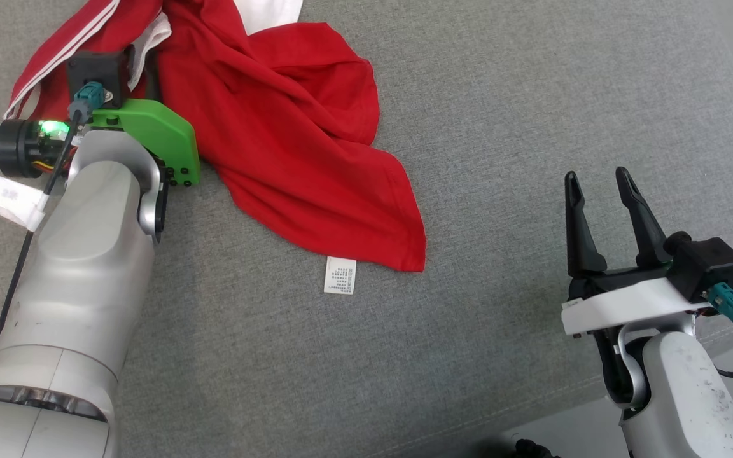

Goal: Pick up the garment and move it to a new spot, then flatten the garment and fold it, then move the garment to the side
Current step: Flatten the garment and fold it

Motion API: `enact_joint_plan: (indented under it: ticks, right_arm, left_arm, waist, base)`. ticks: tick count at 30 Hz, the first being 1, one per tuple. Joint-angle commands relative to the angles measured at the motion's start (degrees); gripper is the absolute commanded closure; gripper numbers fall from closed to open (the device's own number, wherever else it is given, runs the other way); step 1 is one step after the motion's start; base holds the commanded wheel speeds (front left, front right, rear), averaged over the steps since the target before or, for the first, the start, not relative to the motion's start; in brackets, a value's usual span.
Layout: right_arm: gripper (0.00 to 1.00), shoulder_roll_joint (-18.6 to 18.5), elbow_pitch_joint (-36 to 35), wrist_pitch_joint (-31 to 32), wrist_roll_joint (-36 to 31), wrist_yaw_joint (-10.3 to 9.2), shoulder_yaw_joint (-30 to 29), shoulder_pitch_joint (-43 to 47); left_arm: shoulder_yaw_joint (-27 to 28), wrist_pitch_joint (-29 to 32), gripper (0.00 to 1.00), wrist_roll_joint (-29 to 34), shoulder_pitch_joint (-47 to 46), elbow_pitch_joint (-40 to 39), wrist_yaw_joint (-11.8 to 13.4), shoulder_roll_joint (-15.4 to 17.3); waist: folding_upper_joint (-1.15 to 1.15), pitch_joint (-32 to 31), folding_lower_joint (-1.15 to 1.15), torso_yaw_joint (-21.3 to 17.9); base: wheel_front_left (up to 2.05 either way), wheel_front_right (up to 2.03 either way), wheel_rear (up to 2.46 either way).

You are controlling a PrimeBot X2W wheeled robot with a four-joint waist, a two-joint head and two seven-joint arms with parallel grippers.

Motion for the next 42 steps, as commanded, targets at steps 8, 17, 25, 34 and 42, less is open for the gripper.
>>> enact_joint_plan:
  ticks: [8, 17, 25, 34, 42]
  right_arm:
    - [0.0, -0.06, -0.17, -0.25, 0.15, -0.08, -0.17, -0.2]
    - [0.0, -0.07, 0.59, -0.25, 0.25, -0.08, -1.54, 1.18]
    - [0.0, -0.08, 1.87, -0.23, -0.21, -0.08, -2.88, 3.82]
    - [0.0, -0.1, 2.61, -0.22, -0.32, -0.08, -4.17, 7.68]
    - [0.0, -0.09, 3.0, -0.22, -1.33, -0.08, -4.46, 10.39]
  left_arm:
    - [-0.31, -0.55, 1.0, -0.72, -1.43, 1.91, -0.47, 0.36]
    - [-2.36, -0.94, 1.0, 1.13, 0.79, -1.88, -2.48, 0.66]
    - [-5.78, 0.71, 1.0, 2.4, 5.8, -10.44, -7.04, 2.67]
    - [-2.3, 7.18, 1.0, -1.9, 20.15, -36.96, -2.35, 9.94]
    - [0.41, 14.32, 1.0, -1.17, 35.45, -62.23, 4.35, 20.32]
  waist:
    - [0.0, -0.11, 0.0, -0.37]
    - [0.0, -3.77, 0.0, 2.15]
    - [0.0, -10.4, 0.0, 6.6]
    - [0.0, -17.01, 0.0, 10.97]
    - [0.0, -20.51, 0.0, 13.85]
  base:
    - [0.0, 0.0, 0.0]
    - [0.0, 0.0, 0.0]
    - [0.0, 0.0, 0.0]
    - [0.0, 0.0, 0.0]
    - [0.0, 0.0, 0.0]
